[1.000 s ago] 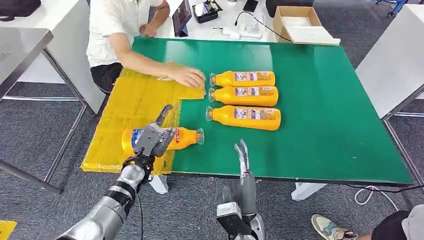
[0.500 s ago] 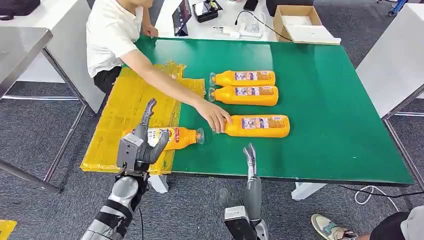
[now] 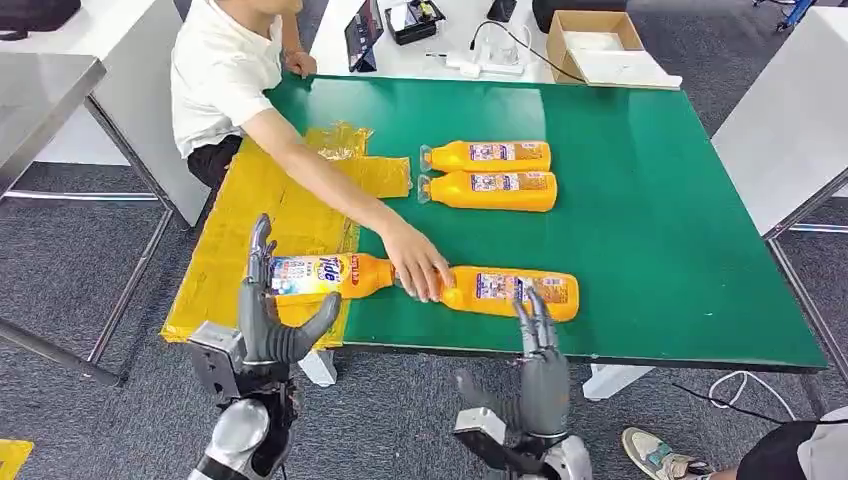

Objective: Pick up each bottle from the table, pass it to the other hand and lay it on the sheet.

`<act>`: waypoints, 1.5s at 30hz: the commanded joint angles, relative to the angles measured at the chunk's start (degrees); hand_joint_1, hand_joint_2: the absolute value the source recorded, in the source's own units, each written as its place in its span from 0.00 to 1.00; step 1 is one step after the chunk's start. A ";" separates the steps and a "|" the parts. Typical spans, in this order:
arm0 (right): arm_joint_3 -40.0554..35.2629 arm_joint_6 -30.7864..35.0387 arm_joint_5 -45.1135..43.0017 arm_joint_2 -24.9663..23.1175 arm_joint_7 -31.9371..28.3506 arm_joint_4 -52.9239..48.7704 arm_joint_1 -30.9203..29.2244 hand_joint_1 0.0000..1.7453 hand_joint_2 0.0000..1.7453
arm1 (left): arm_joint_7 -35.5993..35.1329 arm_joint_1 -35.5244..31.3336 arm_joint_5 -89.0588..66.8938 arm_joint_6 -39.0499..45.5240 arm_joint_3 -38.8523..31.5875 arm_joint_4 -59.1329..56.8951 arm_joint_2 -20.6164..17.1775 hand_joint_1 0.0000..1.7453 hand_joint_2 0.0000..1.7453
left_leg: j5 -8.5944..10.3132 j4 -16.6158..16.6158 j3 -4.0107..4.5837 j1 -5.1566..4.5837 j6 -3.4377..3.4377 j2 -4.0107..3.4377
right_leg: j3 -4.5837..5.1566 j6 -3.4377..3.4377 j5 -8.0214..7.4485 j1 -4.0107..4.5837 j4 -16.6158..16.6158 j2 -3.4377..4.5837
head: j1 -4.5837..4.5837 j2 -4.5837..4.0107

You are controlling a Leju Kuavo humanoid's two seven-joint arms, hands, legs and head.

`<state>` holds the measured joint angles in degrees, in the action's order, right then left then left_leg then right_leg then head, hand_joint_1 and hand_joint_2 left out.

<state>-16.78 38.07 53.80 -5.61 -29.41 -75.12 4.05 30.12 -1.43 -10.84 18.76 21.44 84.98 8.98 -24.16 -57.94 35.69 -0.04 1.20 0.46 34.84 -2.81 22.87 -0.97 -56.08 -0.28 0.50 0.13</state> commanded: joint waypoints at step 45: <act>-2.48 -11.03 13.92 7.28 18.29 47.64 -34.54 0.00 1.00 | -1.87 -4.94 2.74 -2.10 9.83 -5.41 -0.83 0.00 1.00 | -0.10 0.01 -0.31 -0.02 0.00 -0.19 | -0.24 0.06 0.01 0.02 0.00 0.17 | 0.02 0.00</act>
<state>-15.41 31.68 66.64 2.29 -13.29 -39.37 -22.84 29.46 -3.36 -9.00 17.73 29.86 83.95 9.07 -24.12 -57.97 35.72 -0.09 1.30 0.46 34.87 -2.89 22.80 -0.99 -56.10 -0.28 0.53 0.13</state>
